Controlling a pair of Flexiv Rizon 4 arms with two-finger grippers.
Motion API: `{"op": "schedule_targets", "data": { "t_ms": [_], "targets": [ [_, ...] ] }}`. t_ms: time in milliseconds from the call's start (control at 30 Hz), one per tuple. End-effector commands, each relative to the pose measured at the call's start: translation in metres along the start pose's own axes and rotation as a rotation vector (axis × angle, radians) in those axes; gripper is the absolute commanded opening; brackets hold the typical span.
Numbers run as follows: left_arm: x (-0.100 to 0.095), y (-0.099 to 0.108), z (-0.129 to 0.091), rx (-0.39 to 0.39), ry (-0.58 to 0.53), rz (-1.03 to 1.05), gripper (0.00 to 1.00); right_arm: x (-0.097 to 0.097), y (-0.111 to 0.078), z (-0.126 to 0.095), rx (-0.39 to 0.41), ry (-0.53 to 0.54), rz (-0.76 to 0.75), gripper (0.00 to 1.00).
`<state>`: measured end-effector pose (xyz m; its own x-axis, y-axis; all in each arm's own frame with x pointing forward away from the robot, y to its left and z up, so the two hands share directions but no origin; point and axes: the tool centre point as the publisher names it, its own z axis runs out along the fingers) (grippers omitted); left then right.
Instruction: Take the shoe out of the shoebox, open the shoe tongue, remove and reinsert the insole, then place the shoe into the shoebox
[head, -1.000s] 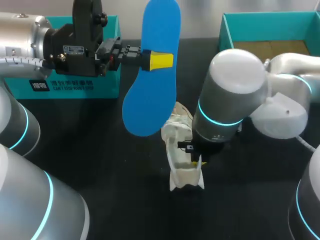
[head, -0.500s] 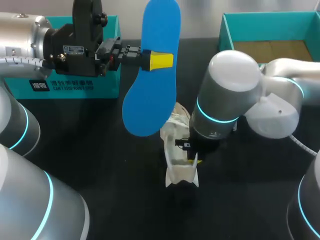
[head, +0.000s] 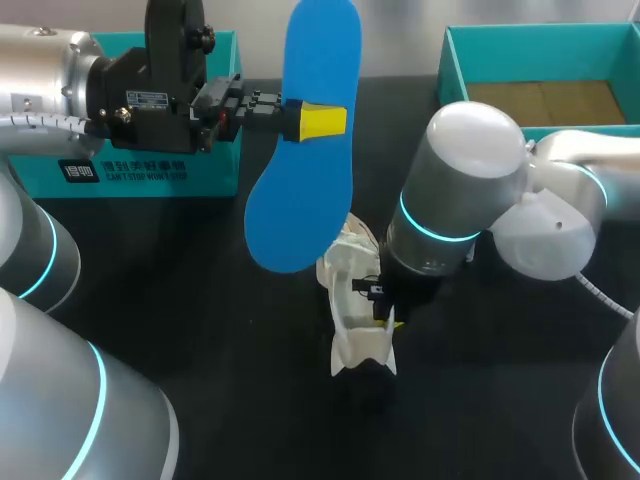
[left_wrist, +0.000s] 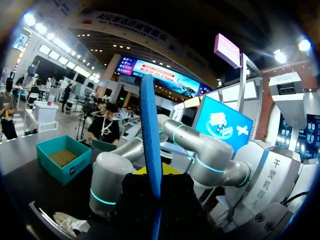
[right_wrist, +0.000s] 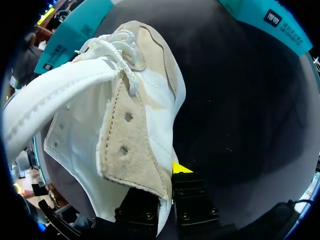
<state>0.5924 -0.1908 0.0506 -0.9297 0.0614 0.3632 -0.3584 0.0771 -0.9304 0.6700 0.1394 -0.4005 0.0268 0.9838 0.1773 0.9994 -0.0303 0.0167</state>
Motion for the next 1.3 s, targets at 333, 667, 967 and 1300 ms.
{"op": "schedule_targets", "data": {
  "t_ms": [333,667,967,1300],
  "targets": [
    [-0.001,-0.001,0.0,-0.002,0.001,0.0,0.0,0.0,-0.007,-0.034,0.003,0.023,0.047,1.0],
    [-0.001,-0.001,0.0,-0.002,0.001,0.0,0.0,-0.02,-0.007,-0.089,-0.004,0.173,0.052,1.0],
    [-0.001,-0.001,0.0,-0.002,0.001,0.0,0.0,-0.026,-0.006,-0.108,0.012,0.249,0.042,1.0],
    [-0.001,-0.001,0.0,-0.002,0.001,0.0,0.0,-0.026,-0.006,-0.108,0.012,0.249,0.042,1.0]
  ]
}}
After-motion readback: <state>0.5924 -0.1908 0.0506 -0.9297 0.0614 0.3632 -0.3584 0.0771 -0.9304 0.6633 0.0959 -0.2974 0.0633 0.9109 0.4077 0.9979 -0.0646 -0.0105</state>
